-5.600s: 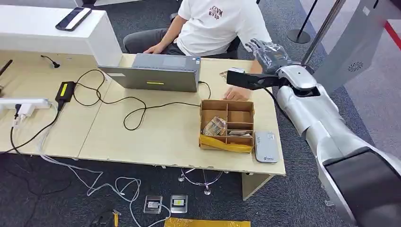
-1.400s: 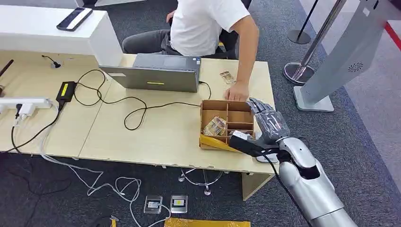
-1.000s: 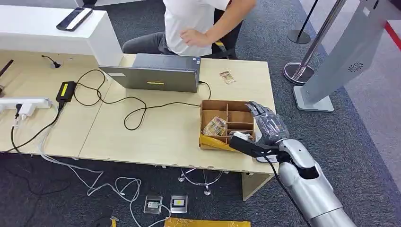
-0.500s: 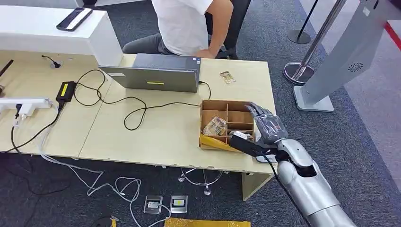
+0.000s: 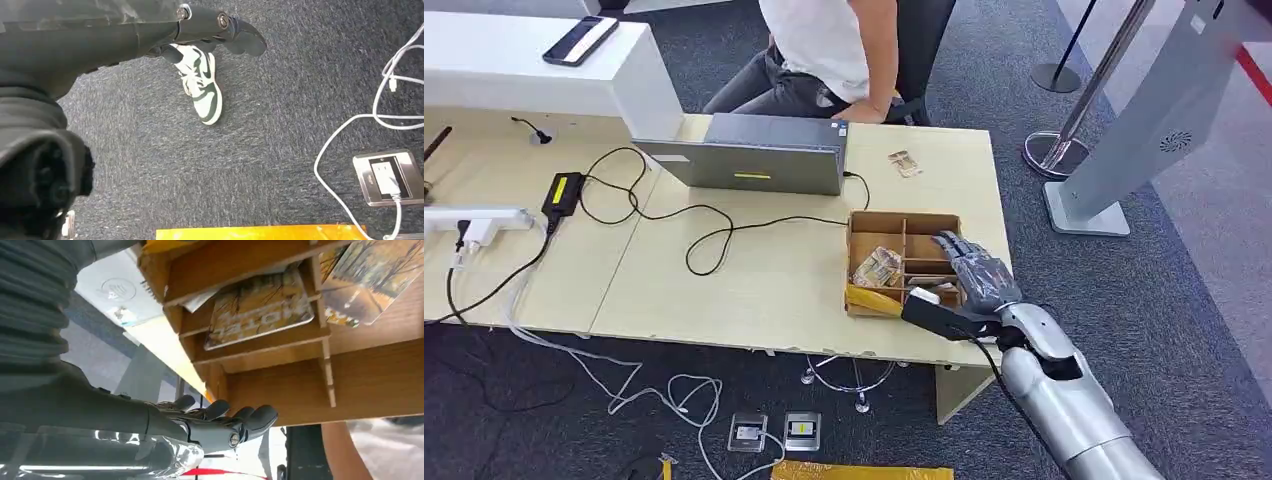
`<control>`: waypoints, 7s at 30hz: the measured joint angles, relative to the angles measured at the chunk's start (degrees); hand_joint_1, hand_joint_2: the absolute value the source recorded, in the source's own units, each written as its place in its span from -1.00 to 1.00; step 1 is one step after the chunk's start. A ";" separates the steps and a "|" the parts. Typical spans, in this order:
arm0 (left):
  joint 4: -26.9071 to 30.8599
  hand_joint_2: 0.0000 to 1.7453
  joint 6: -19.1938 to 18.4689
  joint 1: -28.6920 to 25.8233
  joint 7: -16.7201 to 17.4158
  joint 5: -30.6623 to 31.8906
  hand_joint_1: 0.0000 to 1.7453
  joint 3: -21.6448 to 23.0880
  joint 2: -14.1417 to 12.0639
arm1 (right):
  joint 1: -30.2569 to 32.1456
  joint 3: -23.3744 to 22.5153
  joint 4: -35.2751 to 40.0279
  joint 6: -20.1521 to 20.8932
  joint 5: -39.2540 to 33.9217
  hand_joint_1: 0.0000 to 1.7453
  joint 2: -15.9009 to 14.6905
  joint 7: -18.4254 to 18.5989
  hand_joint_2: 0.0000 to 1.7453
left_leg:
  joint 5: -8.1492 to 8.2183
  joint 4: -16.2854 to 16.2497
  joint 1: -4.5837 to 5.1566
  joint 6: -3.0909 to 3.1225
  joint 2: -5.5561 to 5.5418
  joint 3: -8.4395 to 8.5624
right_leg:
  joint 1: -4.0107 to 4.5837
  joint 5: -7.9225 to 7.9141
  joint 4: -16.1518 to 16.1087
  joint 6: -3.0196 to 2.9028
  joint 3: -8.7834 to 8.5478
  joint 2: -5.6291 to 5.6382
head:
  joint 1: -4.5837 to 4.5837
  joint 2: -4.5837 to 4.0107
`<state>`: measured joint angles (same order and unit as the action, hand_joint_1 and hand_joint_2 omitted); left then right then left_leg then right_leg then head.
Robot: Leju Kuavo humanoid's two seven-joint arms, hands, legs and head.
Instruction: Pass the card to the sensor for recognition and then transmit it.
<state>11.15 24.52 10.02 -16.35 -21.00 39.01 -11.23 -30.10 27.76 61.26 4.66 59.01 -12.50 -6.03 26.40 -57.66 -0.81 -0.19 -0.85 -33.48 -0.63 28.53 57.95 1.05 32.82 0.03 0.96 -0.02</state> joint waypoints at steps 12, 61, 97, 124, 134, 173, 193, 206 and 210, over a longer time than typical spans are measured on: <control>0.00 -1.00 -0.15 0.02 0.31 0.09 -1.00 0.00 0.00 | 0.08 0.85 -2.10 -0.72 -0.24 -1.00 0.79 0.00 1.00 | 0.00 0.00 0.01 0.00 0.00 0.00 | -0.01 0.00 0.00 0.00 0.00 0.00 | -0.02 0.00; 0.00 -1.00 -0.70 0.97 0.74 1.55 -1.00 0.77 0.07 | -0.11 1.68 -4.24 -4.35 -0.89 -1.00 2.08 -1.35 1.00 | 0.00 0.00 0.00 0.00 0.01 0.01 | -0.01 0.00 0.00 0.00 0.00 0.02 | -0.02 0.00; 0.00 -1.00 -0.66 0.88 0.83 1.18 -1.00 0.81 0.15 | -1.58 1.68 -3.89 -6.19 -1.05 -1.00 3.21 -2.38 1.00 | 0.00 -0.01 0.00 0.00 0.00 0.00 | -0.01 0.00 0.00 0.00 0.00 0.01 | -0.02 0.00; 0.00 -1.00 -0.70 0.93 0.83 1.68 -1.00 0.98 0.33 | -1.57 2.29 -4.26 -2.75 -1.27 1.00 3.56 -1.68 1.00 | 0.00 -0.01 0.01 0.00 0.01 0.01 | -0.01 0.00 0.00 0.00 0.00 0.01 | -0.02 0.00; 0.00 -1.00 -0.77 0.97 0.83 1.73 -1.00 0.98 0.33 | -1.57 2.34 -4.31 -2.60 -1.95 1.00 3.56 -1.70 1.00 | 0.00 -0.01 0.01 0.00 0.01 0.01 | -0.01 0.00 0.00 0.00 0.00 0.02 | -0.02 0.00; 0.00 -1.00 -0.72 1.10 0.83 1.84 -1.00 0.98 0.33 | -1.57 2.36 -4.59 -4.18 -2.32 1.00 3.54 -1.64 1.00 | 0.00 -0.01 0.01 0.00 0.01 0.03 | -0.01 0.00 0.00 0.00 0.00 0.02 | -0.02 0.00; 0.00 -1.00 3.13 -0.44 -2.01 0.00 -1.00 0.98 1.00 | -25.90 -3.41 -8.79 -13.38 -4.85 1.00 0.55 -6.01 1.00 | -0.04 -0.03 0.08 0.04 0.07 0.00 | -0.08 -0.10 0.02 0.02 0.06 0.06 | 0.00 0.00; 0.00 -1.00 3.15 -0.45 -2.01 -0.02 -1.00 0.98 1.57 | -27.20 -3.45 -11.28 -13.46 -4.85 1.00 0.48 -5.99 1.00 | -0.05 -0.03 0.08 0.04 0.07 0.00 | -0.08 -0.10 0.02 0.02 0.06 0.06 | 0.00 0.00; 0.00 -1.00 3.15 -0.44 -2.01 0.02 -1.00 0.98 1.64 | -27.24 -3.45 -11.69 -13.68 -4.85 1.00 0.48 -5.88 1.00 | -0.04 -0.03 0.08 0.04 0.07 0.00 | -0.08 -0.10 0.02 0.02 0.06 0.06 | 0.00 0.00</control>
<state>11.15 27.67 9.58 -18.36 -20.98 40.00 -9.60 -57.33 24.30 49.57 -9.03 54.16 -12.02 -11.91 26.36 -57.69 -0.73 -0.15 -0.78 -33.49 -0.71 28.43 57.97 1.07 32.88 0.10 0.96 -0.02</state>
